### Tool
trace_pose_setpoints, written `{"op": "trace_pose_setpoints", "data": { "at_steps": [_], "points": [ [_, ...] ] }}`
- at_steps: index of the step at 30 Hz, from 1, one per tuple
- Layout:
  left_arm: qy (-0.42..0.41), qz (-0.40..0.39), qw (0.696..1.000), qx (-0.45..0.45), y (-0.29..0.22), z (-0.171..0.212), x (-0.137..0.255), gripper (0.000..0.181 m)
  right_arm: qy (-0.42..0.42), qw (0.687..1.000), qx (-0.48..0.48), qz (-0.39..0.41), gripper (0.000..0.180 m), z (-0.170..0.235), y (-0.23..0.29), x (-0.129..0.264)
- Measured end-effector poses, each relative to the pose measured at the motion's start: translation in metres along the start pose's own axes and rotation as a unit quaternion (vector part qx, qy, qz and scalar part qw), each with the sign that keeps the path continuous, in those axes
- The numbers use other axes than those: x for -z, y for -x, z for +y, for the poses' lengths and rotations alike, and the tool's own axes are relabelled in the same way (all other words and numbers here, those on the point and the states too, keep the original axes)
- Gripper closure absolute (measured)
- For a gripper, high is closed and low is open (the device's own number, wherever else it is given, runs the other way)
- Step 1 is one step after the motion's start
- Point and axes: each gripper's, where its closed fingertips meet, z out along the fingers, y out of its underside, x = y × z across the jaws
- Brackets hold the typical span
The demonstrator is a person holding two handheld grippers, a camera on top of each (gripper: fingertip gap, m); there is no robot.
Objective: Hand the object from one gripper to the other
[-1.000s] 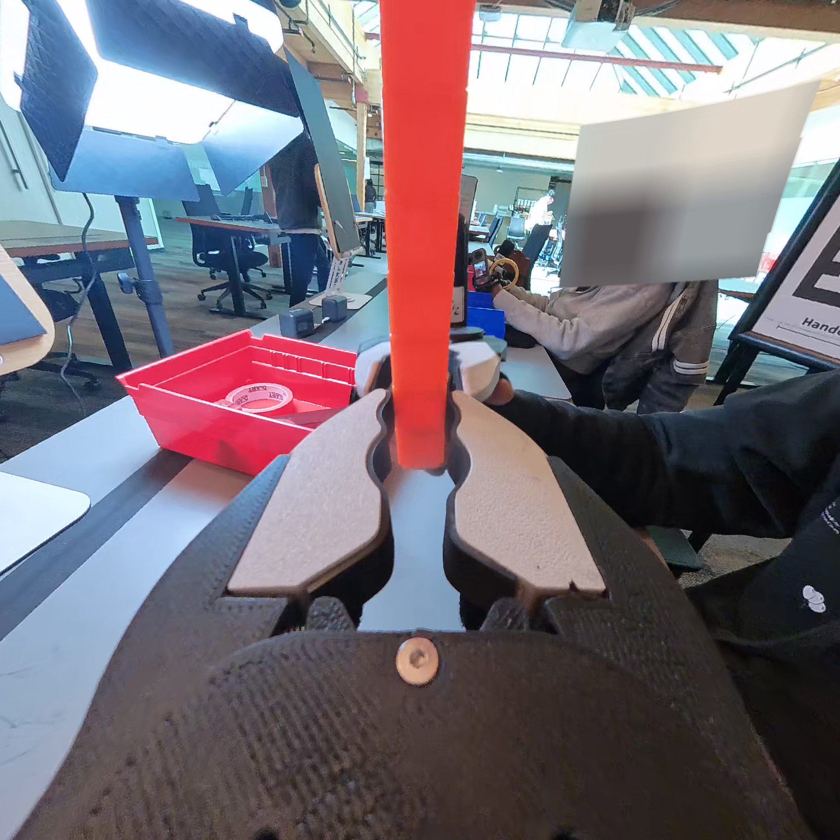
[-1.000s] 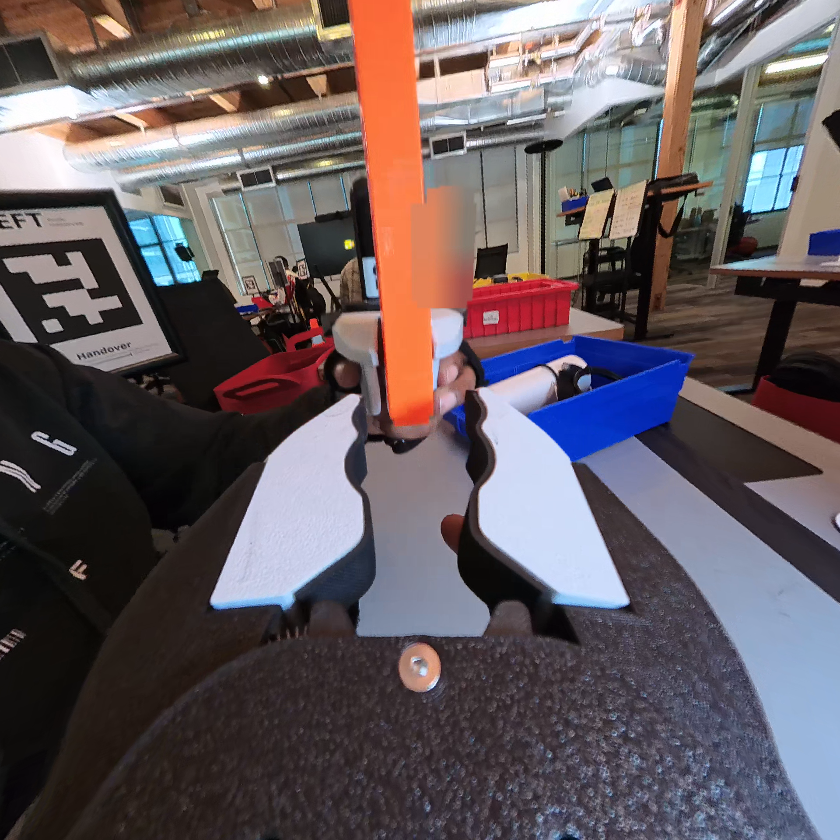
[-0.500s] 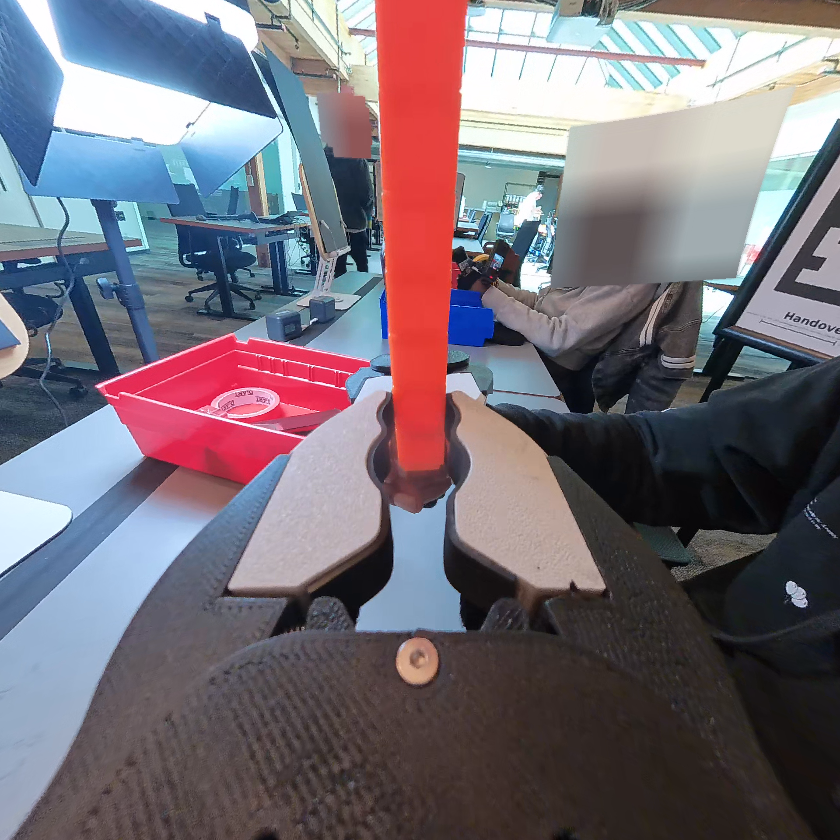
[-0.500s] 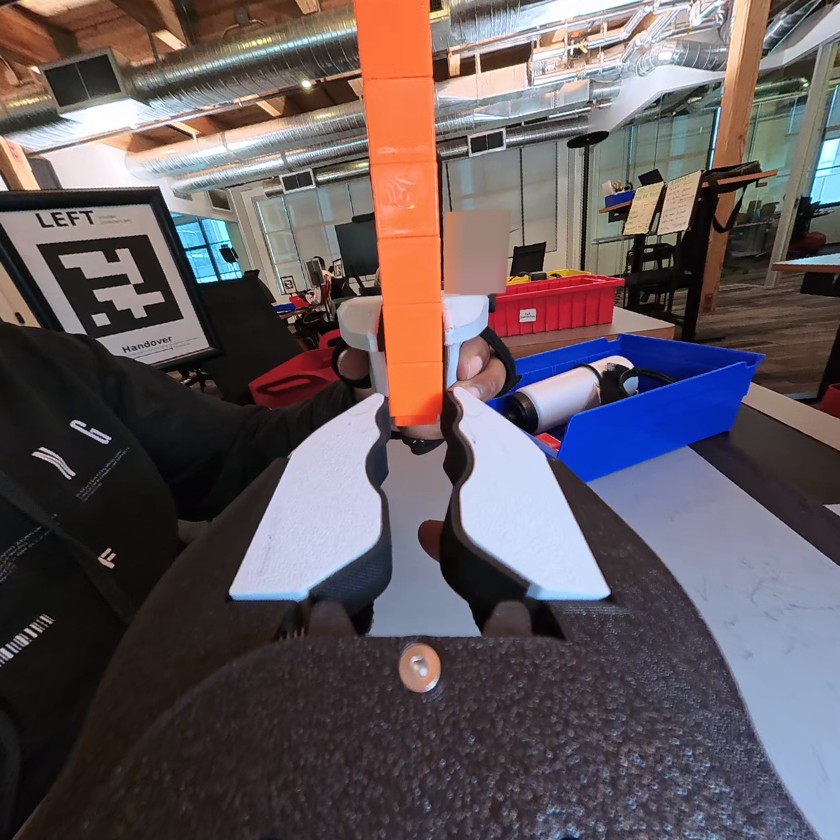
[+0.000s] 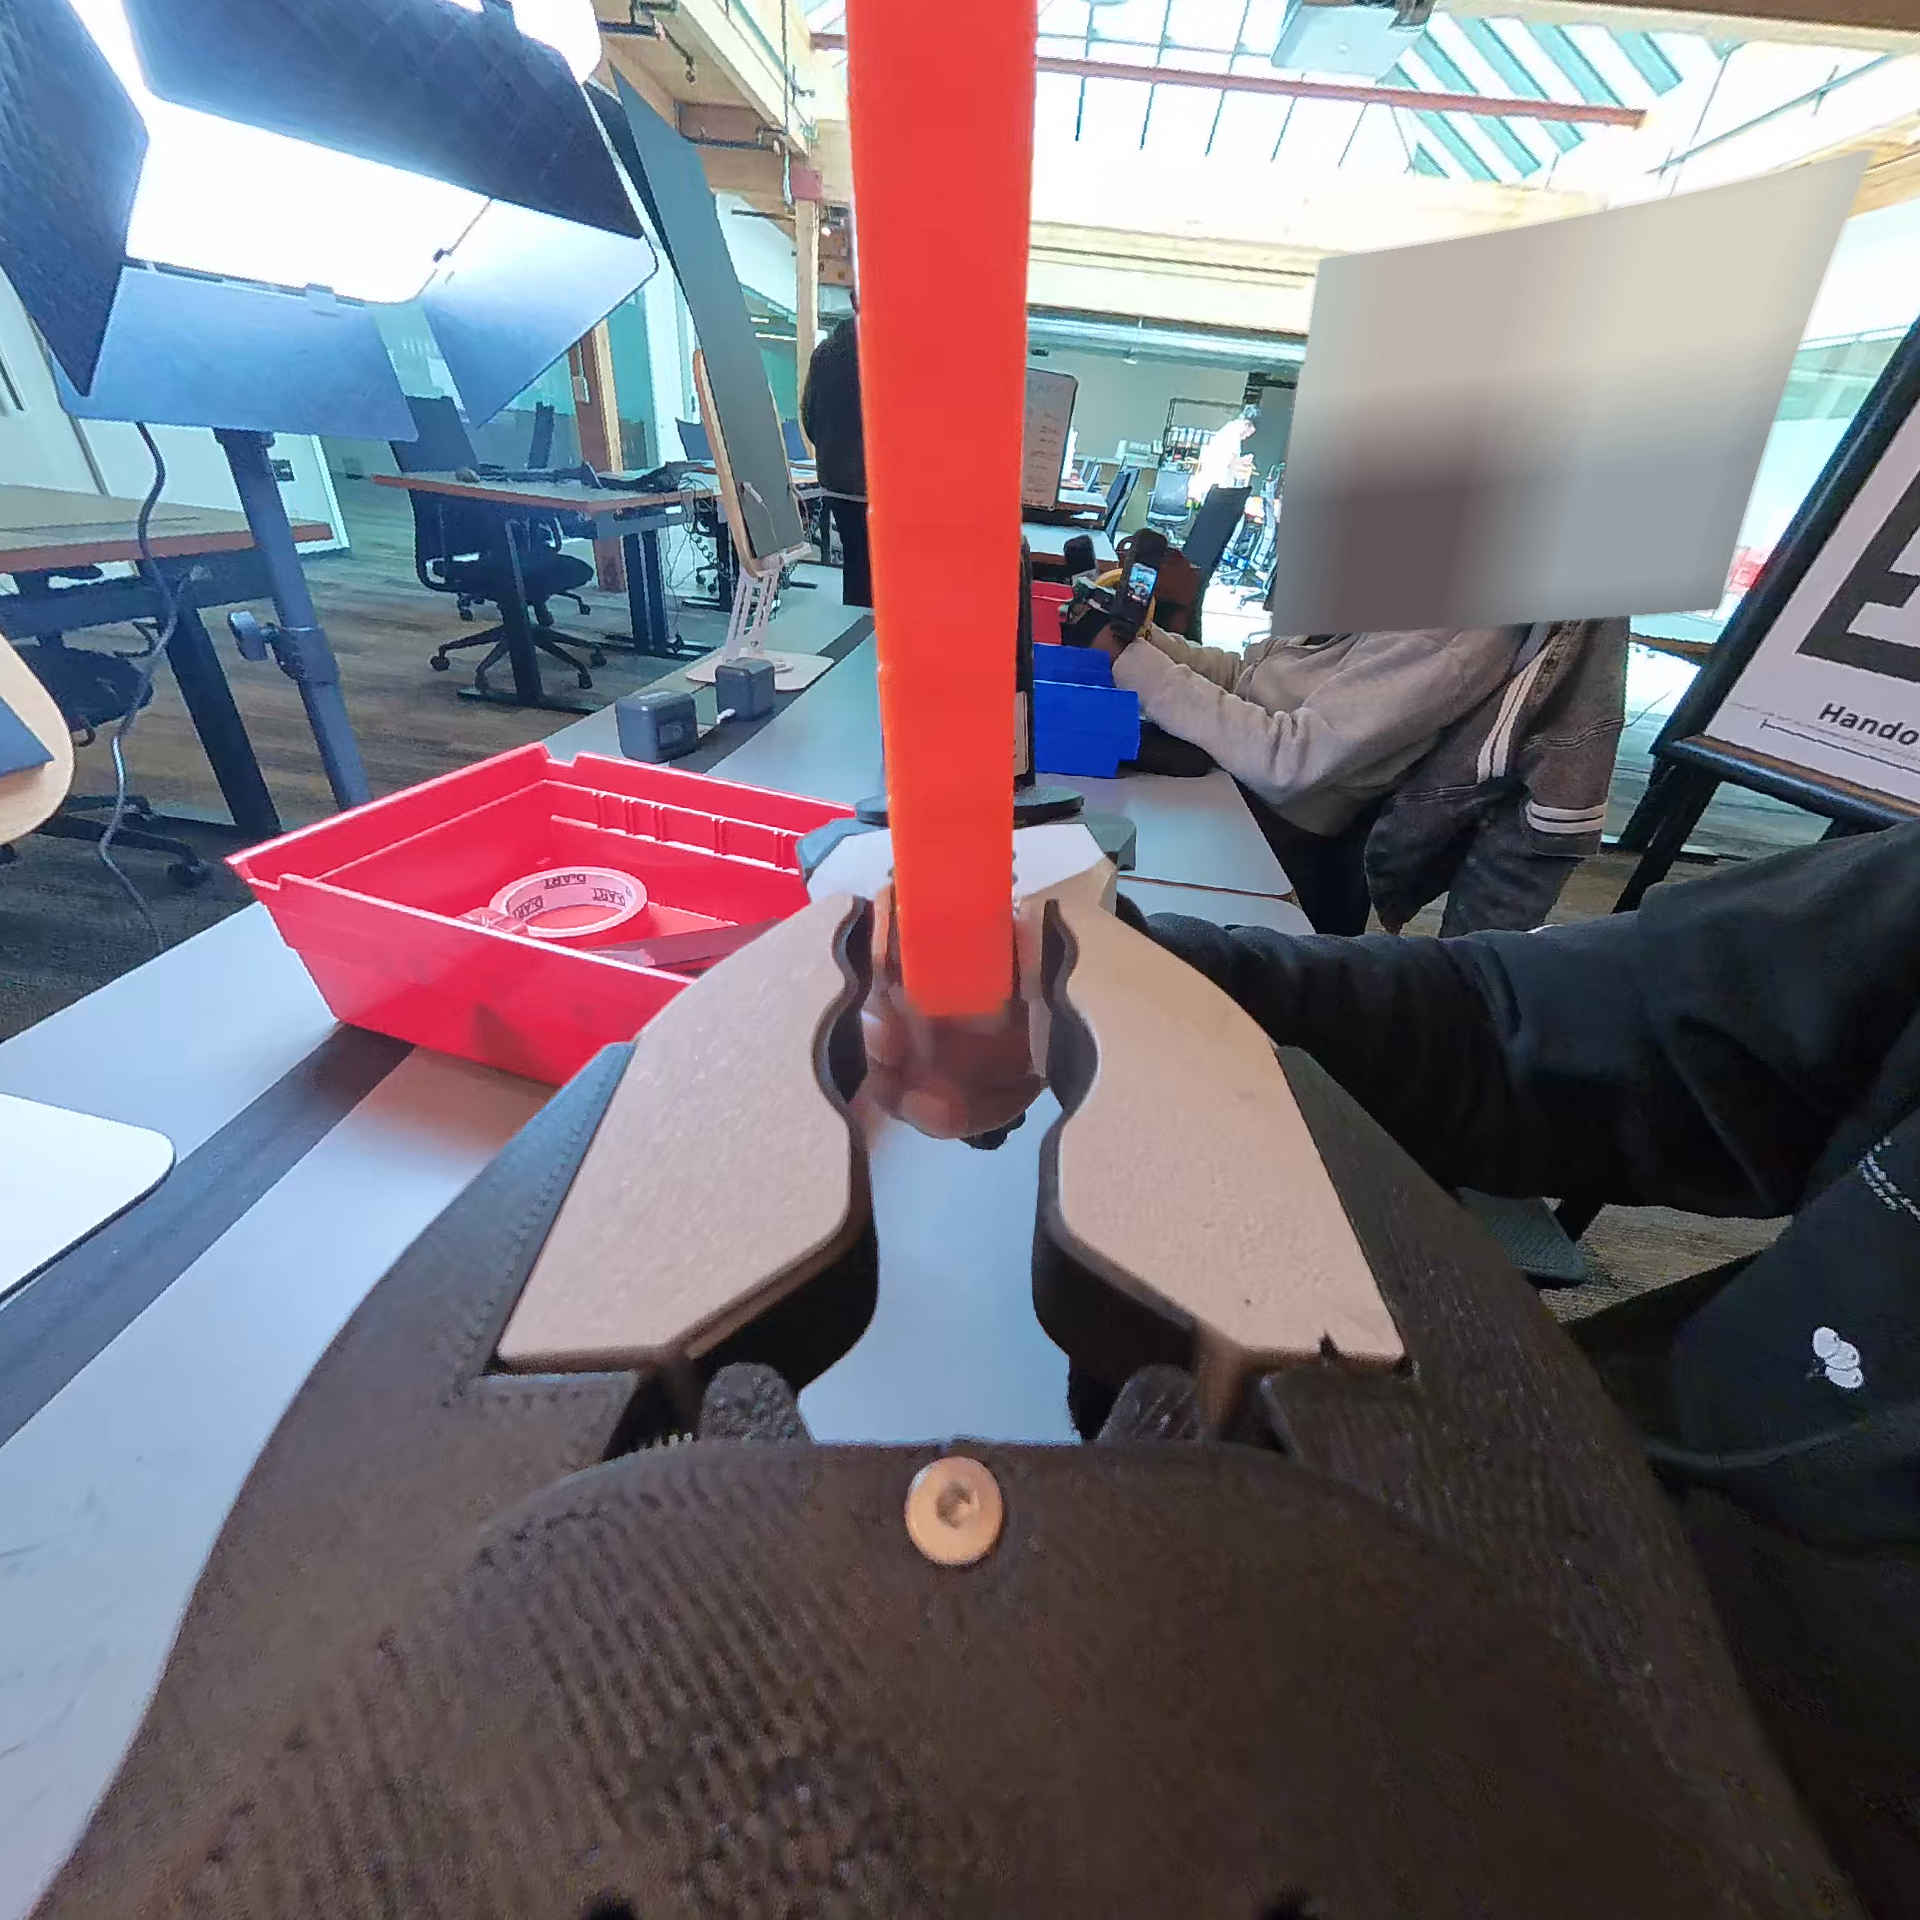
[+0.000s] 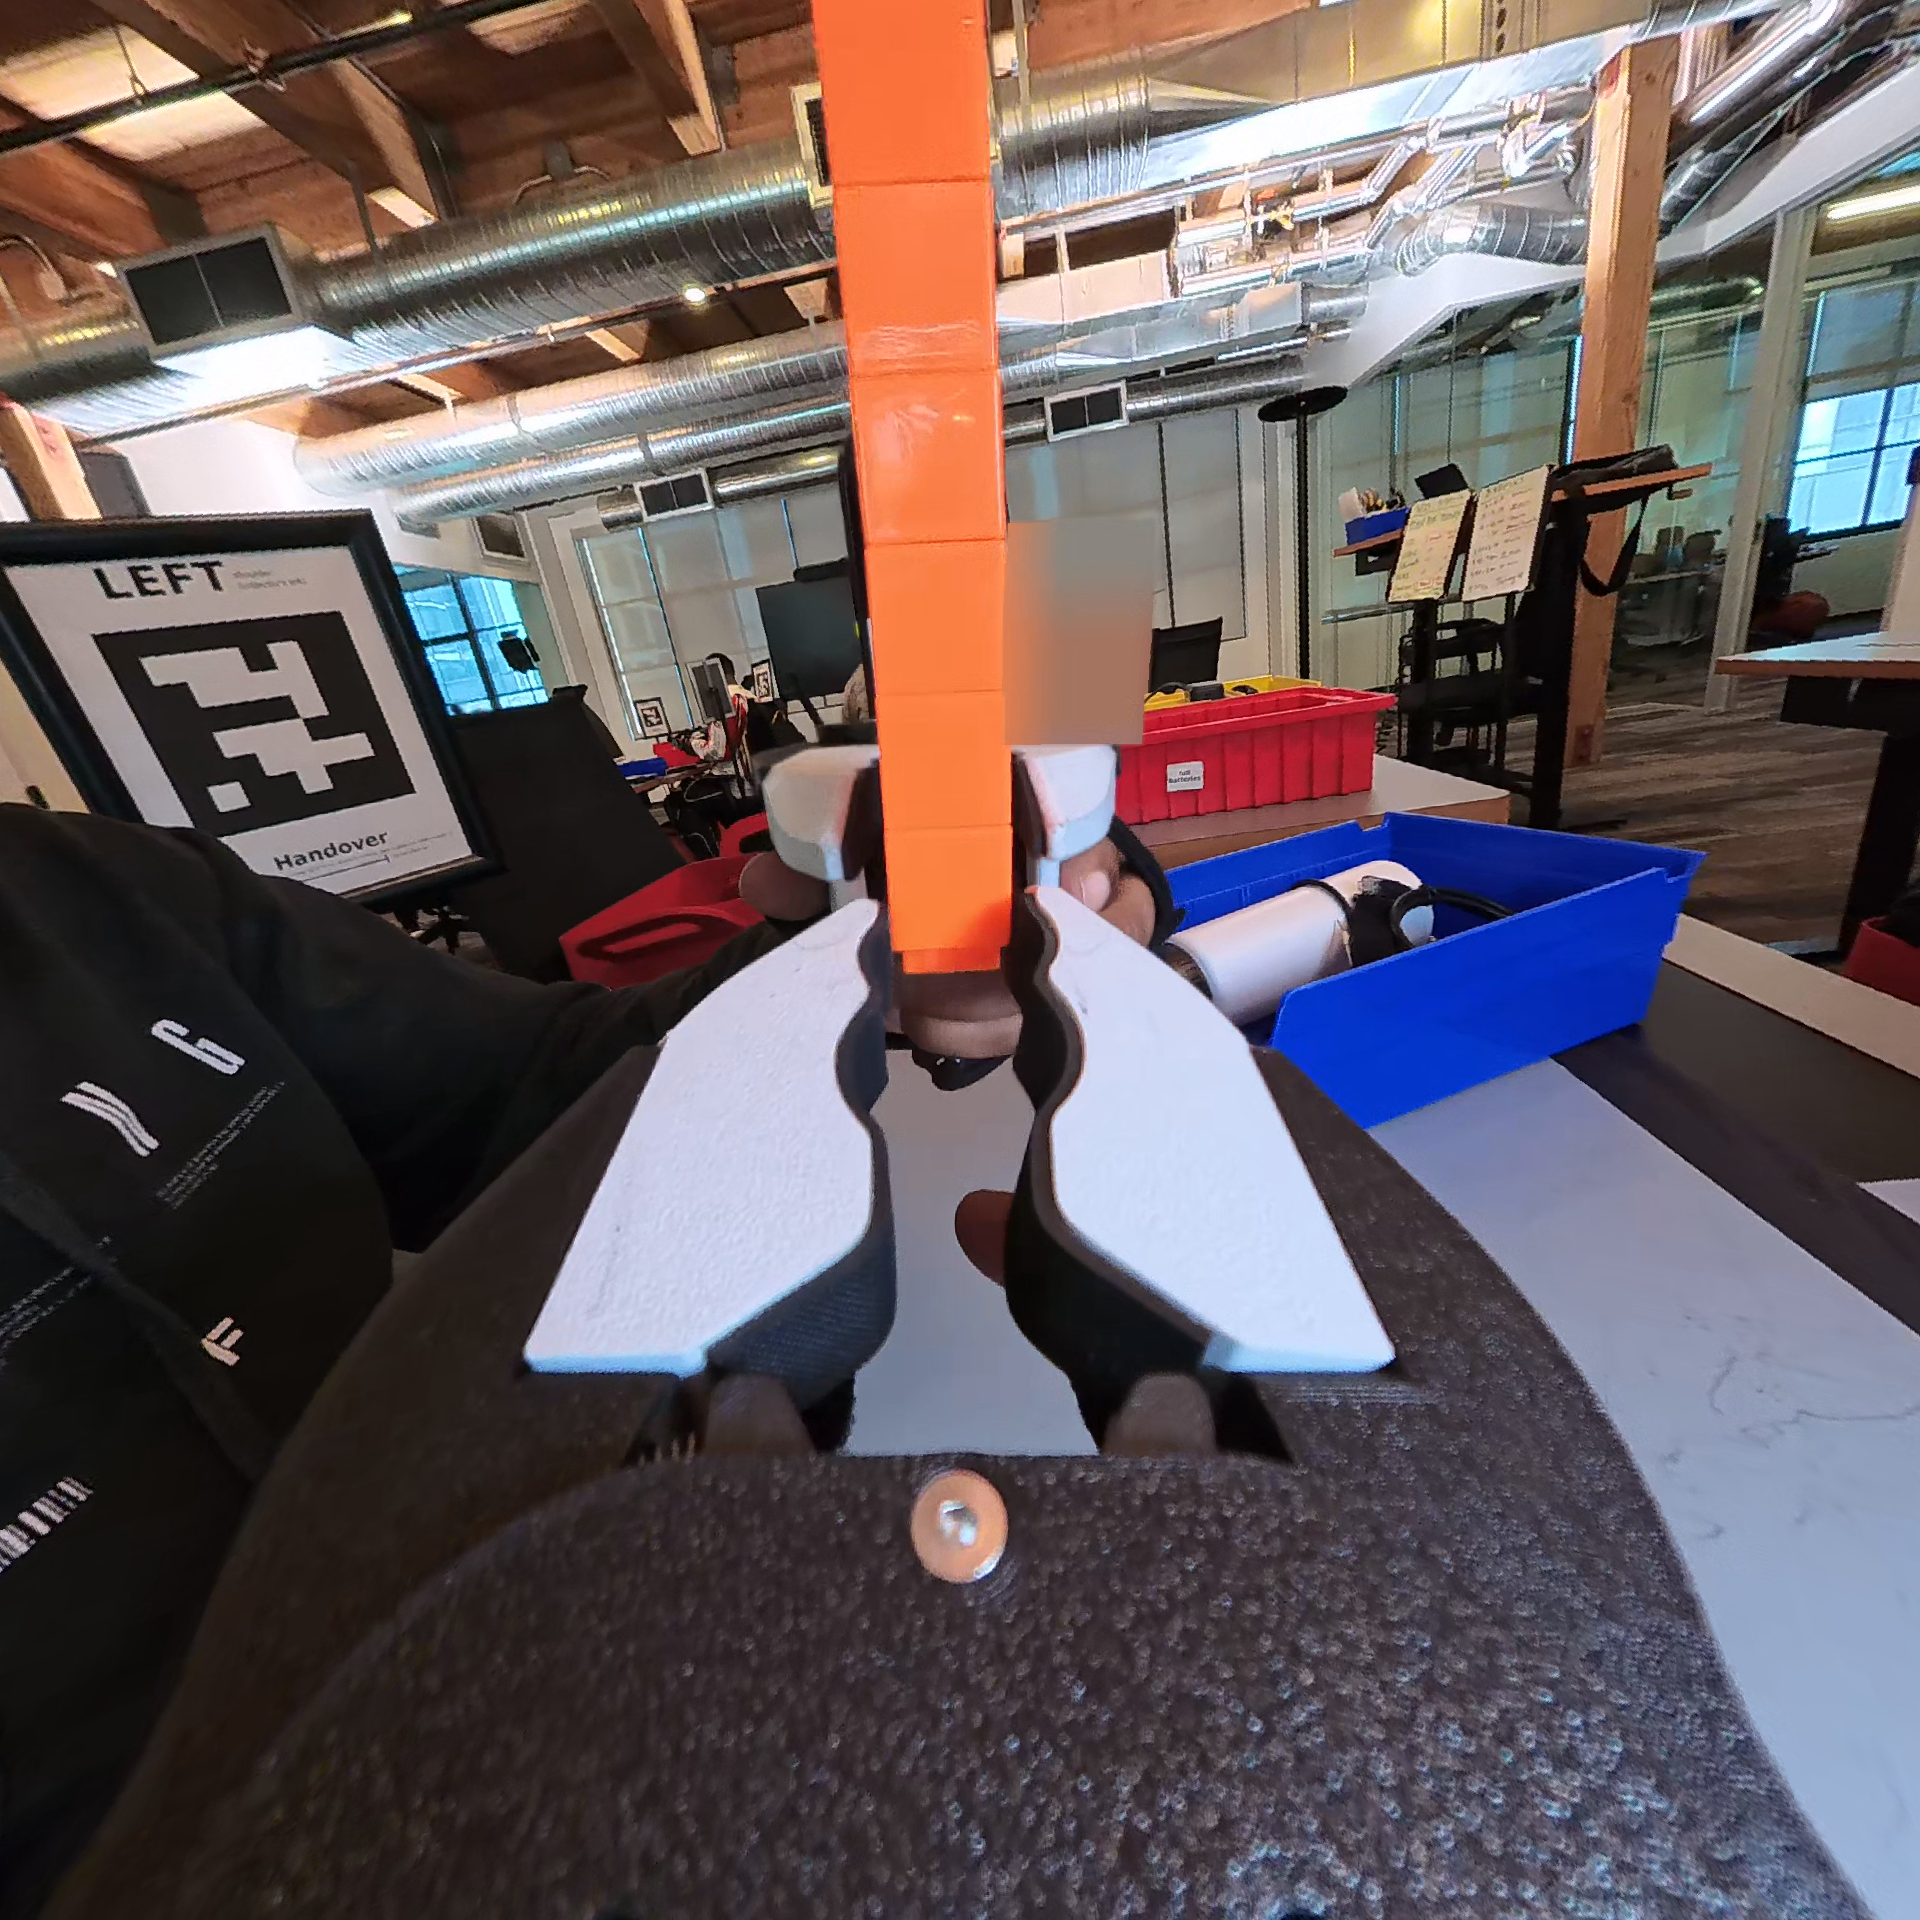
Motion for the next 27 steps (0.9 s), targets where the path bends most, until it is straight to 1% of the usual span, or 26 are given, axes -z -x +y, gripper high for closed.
{"op": "trace_pose_setpoints", "data": {
  "at_steps": [6, 11, 14, 17, 22, 23, 27],
  "points": [
    [0.0, 0.005, 1.0, 0.012, 0.001, 0.004, -0.003, 0.15, 0.003, 1.0, 0.002, 0.003, 0.159, 0.001, -0.001, -0.001],
    [-0.012, 0.003, 1.0, 0.012, 0.0, -0.002, -0.001, 0.15, 0.011, 1.0, 0.005, 0.008, 0.159, 0.005, -0.003, -0.002],
    [-0.018, -0.001, 1.0, 0.01, 0.001, -0.004, 0.0, 0.153, 0.014, 1.0, 0.005, 0.01, 0.158, 0.008, -0.003, -0.004],
    [-0.024, -0.007, 1.0, 0.008, 0.003, -0.005, 0.002, 0.16, 0.013, 1.0, 0.006, 0.01, 0.159, 0.009, -0.003, -0.006],
    [-0.011, -0.019, 1.0, -0.006, 0.007, -0.001, 0.002, 0.16, 0.03, 0.999, 0.017, 0.031, 0.156, 0.011, -0.009, -0.002],
    [-0.008, -0.018, 1.0, -0.007, 0.008, 0.0, 0.002, 0.16, 0.031, 0.999, 0.022, 0.035, 0.151, 0.008, -0.01, 0.001],
    [0.002, -0.009, 1.0, 0.0, 0.01, 0.007, 0.001, 0.16, 0.021, 0.999, 0.027, 0.035, 0.15, -0.009, -0.009, 0.015]
  ]
}}
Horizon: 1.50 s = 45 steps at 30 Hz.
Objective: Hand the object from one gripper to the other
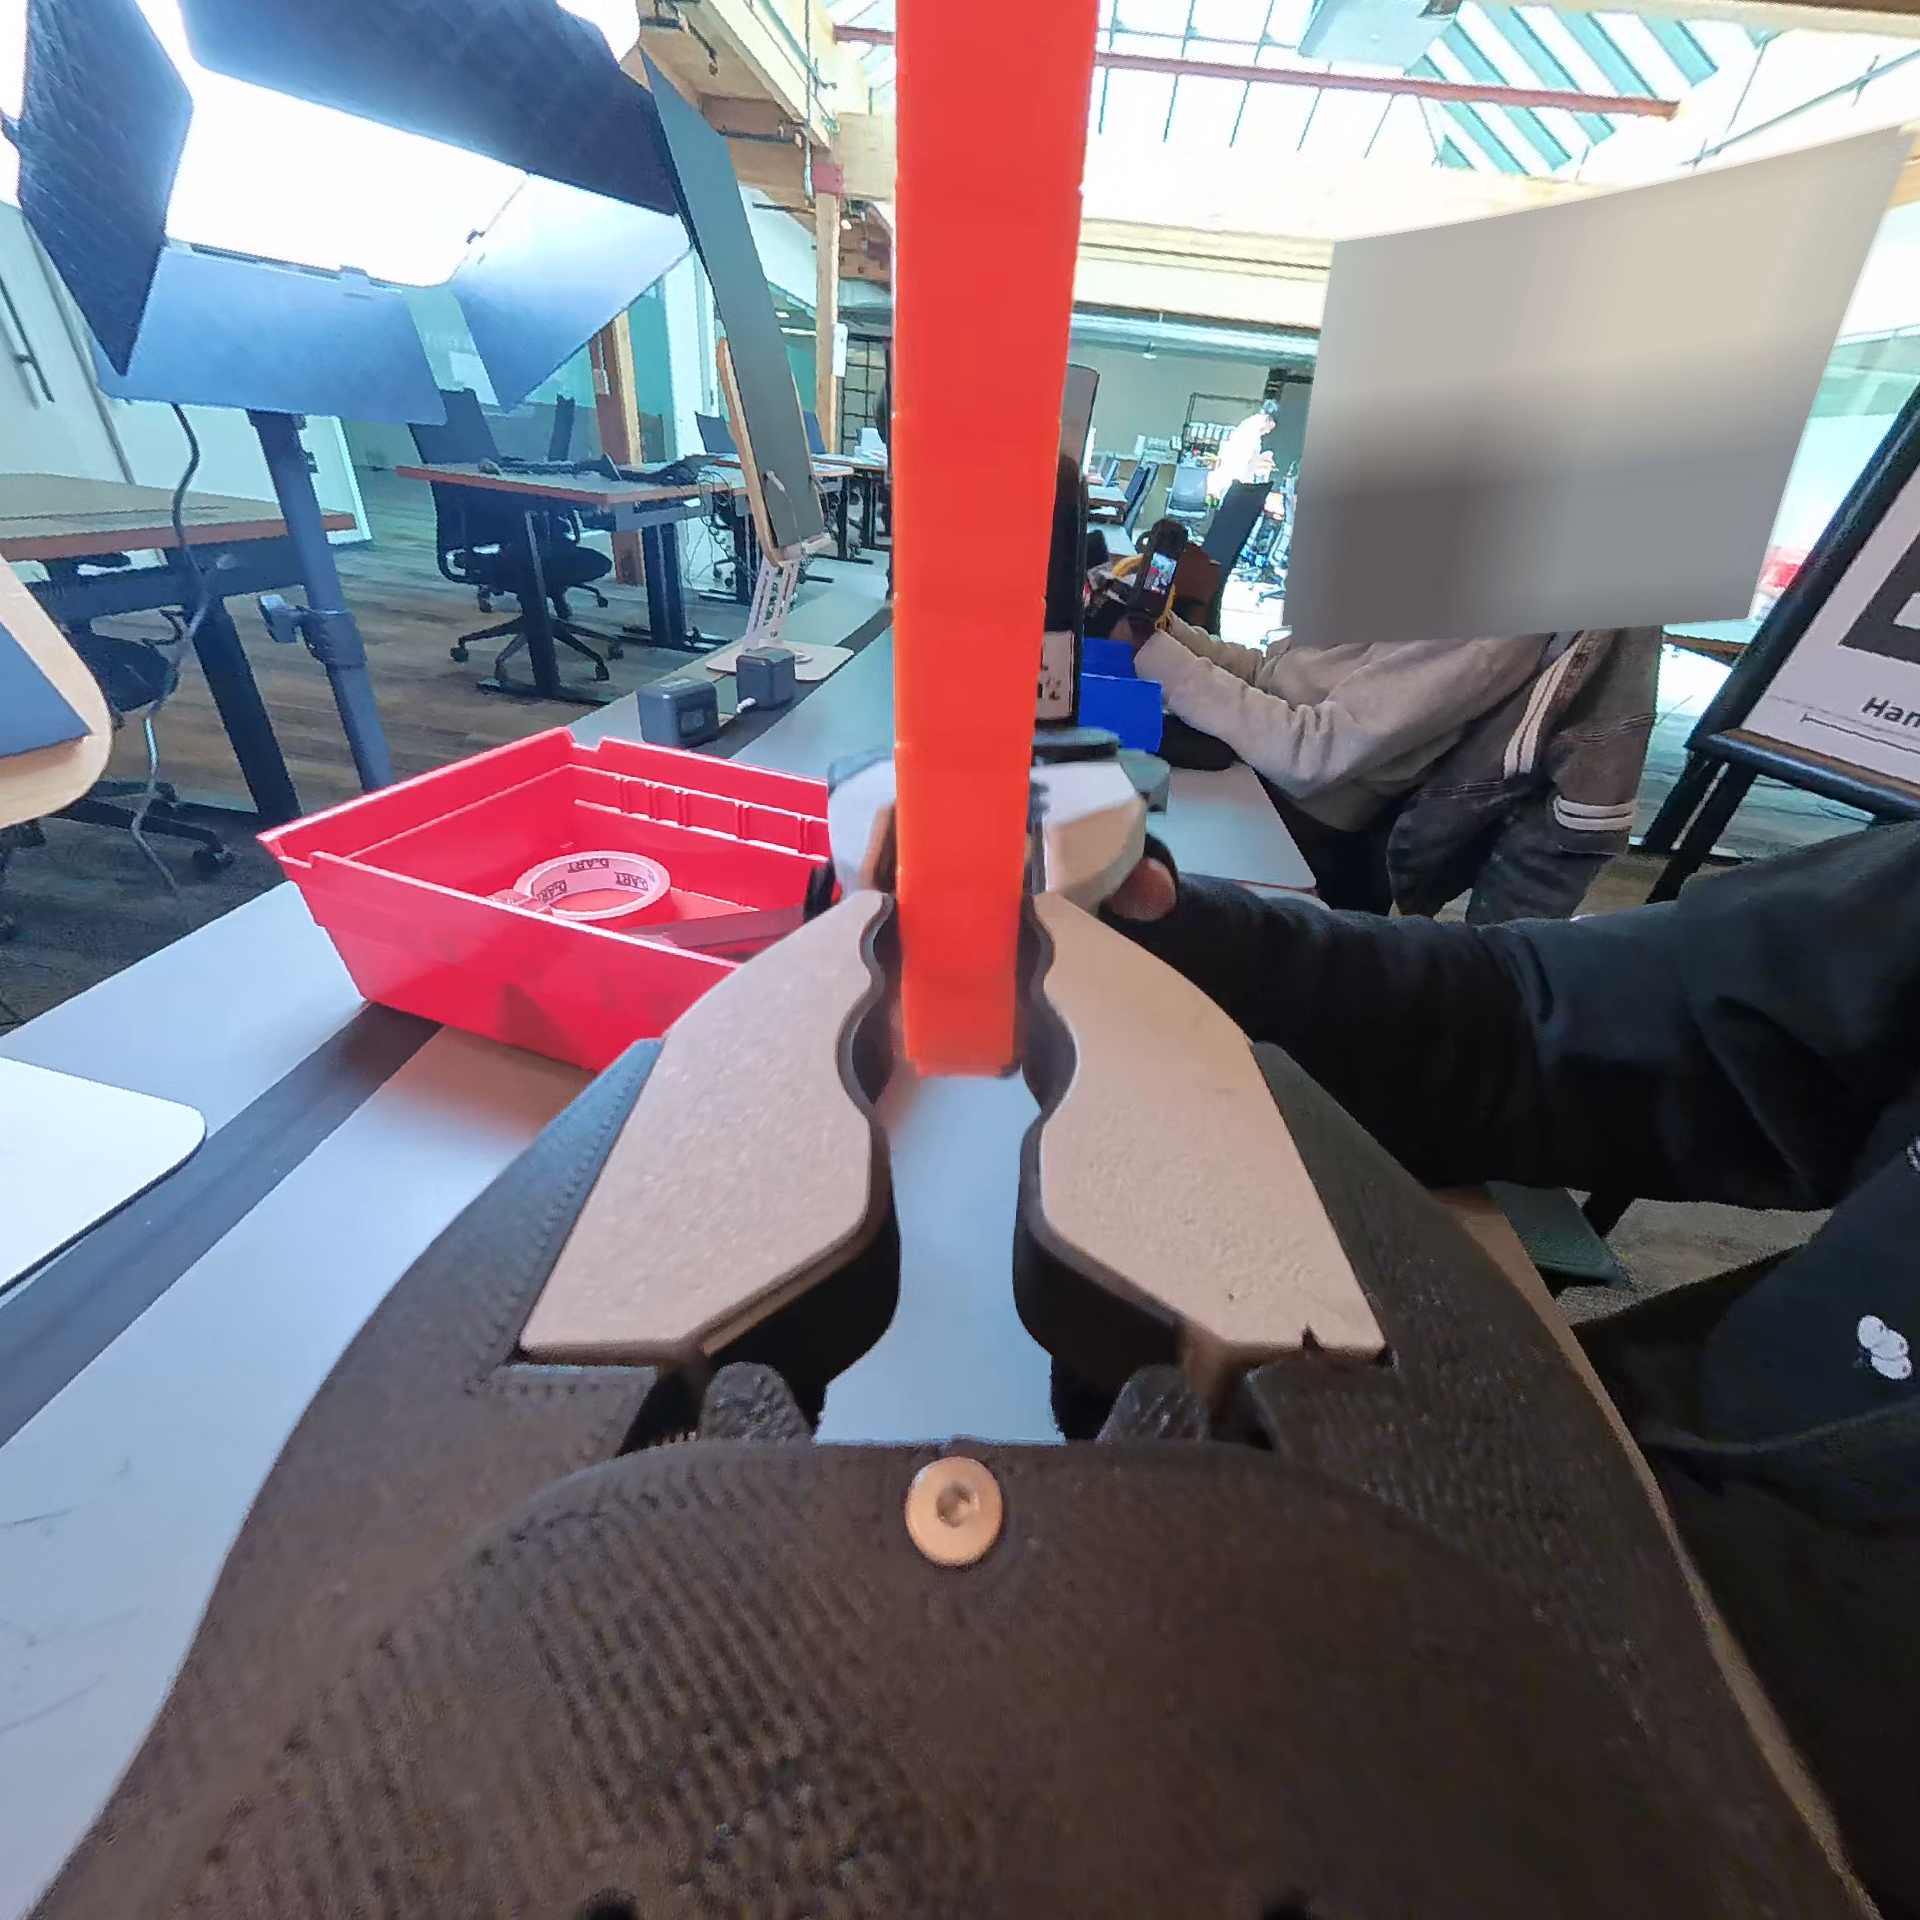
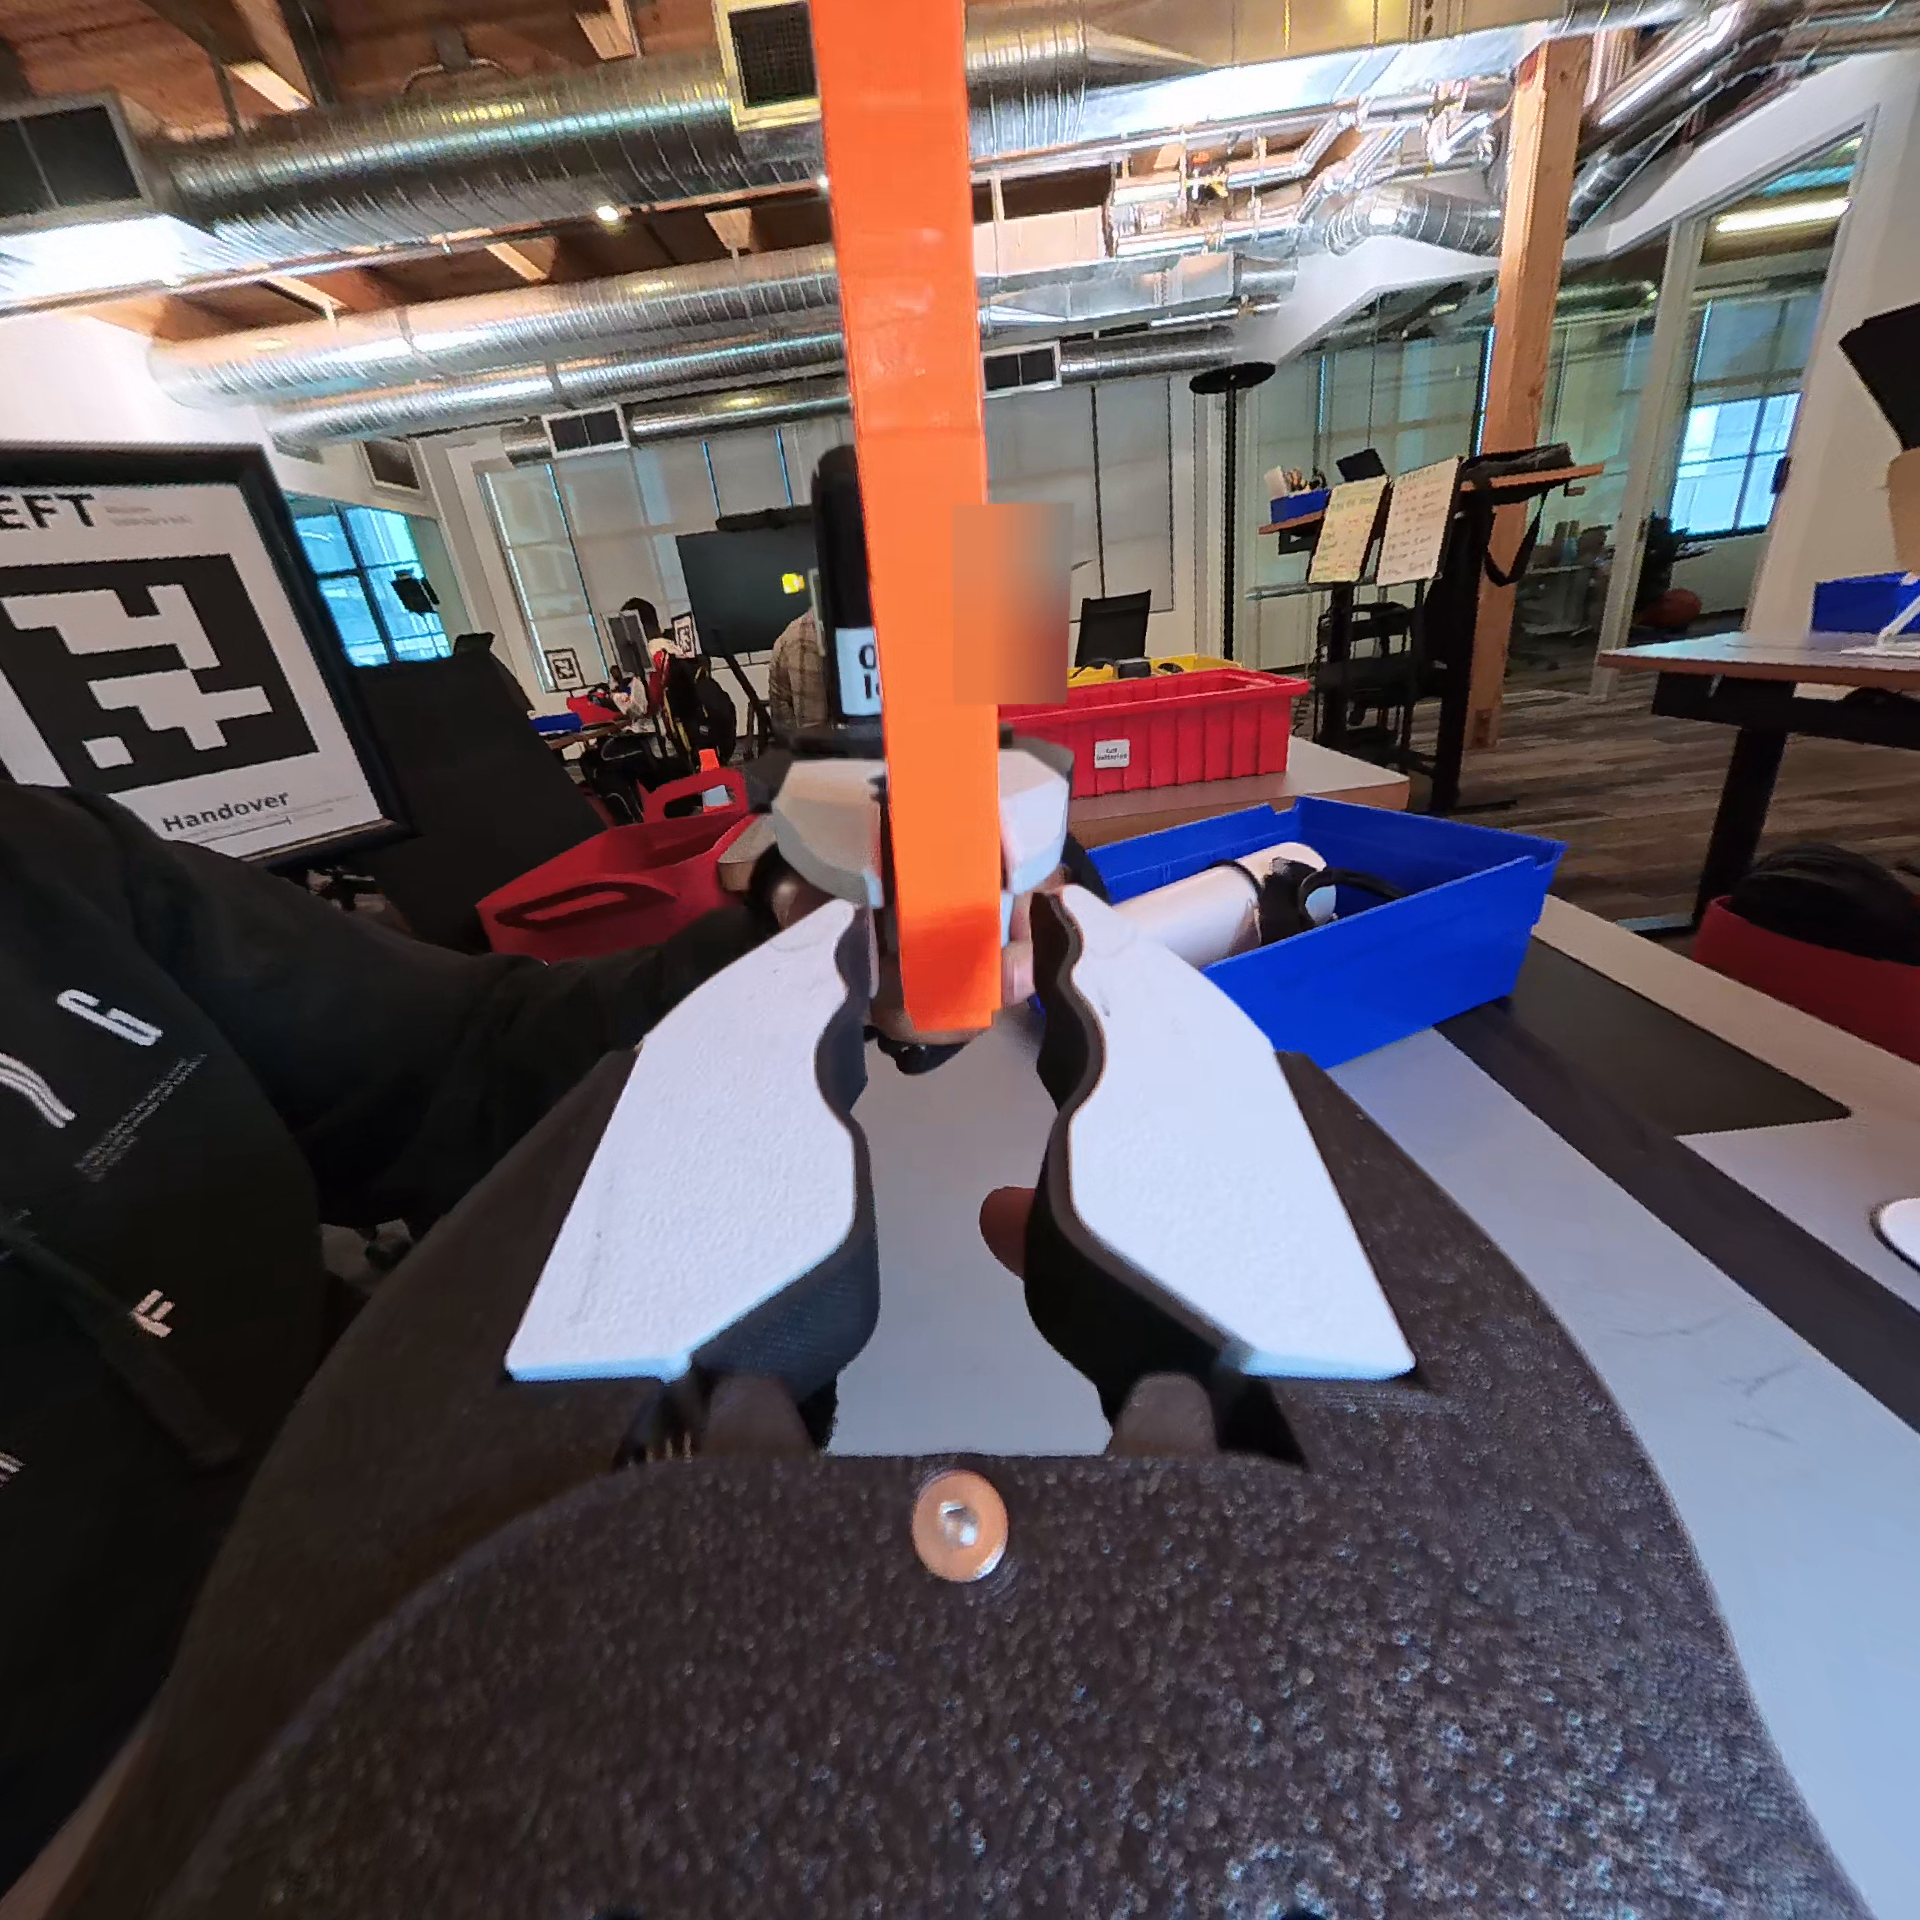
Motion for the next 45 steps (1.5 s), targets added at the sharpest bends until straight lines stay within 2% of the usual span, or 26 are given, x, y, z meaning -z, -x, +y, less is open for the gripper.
{"op": "trace_pose_setpoints", "data": {
  "at_steps": [7, 9, 11, 14, 16, 21, 23, 26, 30, 35, 39, 42, 45],
  "points": [
    [0.019, 0.021, 1.0, 0.007, -0.008, 0.015, -0.014, 0.159, -0.002, 1.0, 0.005, -0.01, 0.15, -0.005, 0.006, -0.001],
    [0.027, 0.024, 0.999, 0.005, -0.009, 0.019, -0.018, 0.159, -0.006, 1.0, 0.001, -0.016, 0.158, -0.005, 0.009, -0.002],
    [0.029, 0.024, 0.999, 0.006, -0.009, 0.021, -0.019, 0.159, 0.003, 1.0, 0.001, -0.017, 0.158, -0.004, 0.008, -0.001],
    [0.014, 0.028, 0.999, 0.011, -0.01, 0.016, -0.016, 0.159, 0.001, 1.0, 0.004, -0.017, 0.159, -0.005, 0.008, 0.0],
    [0.0, 0.027, 1.0, 0.015, -0.008, 0.009, -0.011, 0.148, 0.003, 1.0, 0.0, -0.019, 0.159, -0.003, 0.007, 0.0],
    [-0.009, 0.02, 1.0, -0.001, -0.011, -0.002, -0.005, 0.145, 0.03, 0.999, 0.001, -0.018, 0.158, 0.01, 0.007, -0.006],
    [-0.009, 0.014, 1.0, -0.006, -0.011, -0.003, -0.006, 0.146, 0.045, 0.999, 0.004, -0.02, 0.158, 0.017, 0.008, -0.01],
    [-0.004, 0.005, 1.0, -0.017, -0.008, 0.0, -0.006, 0.159, 0.056, 0.998, 0.007, -0.018, 0.158, 0.023, 0.009, -0.013],
    [0.0, 0.002, 1.0, -0.024, -0.007, 0.0, -0.006, 0.159, 0.064, 0.998, 0.018, -0.007, 0.158, 0.021, 0.007, -0.012],
    [0.006, 0.016, 1.0, -0.01, -0.007, 0.006, -0.006, 0.159, 0.064, 0.998, 0.024, -0.008, 0.144, 0.008, 0.011, -0.003],
    [0.015, 0.023, 1.0, -0.003, -0.008, 0.015, -0.013, 0.159, 0.049, 0.999, 0.023, -0.003, 0.144, 0.0, 0.011, -0.001],
    [0.022, 0.029, 0.999, -0.004, -0.011, 0.02, -0.018, 0.159, 0.048, 0.998, 0.028, -0.002, 0.159, 0.002, 0.01, -0.002],
    [0.018, 0.023, 1.0, -0.002, -0.01, 0.019, -0.018, 0.159, 0.048, 0.999, 0.024, -0.003, 0.159, 0.003, 0.009, -0.001]
  ]
}}
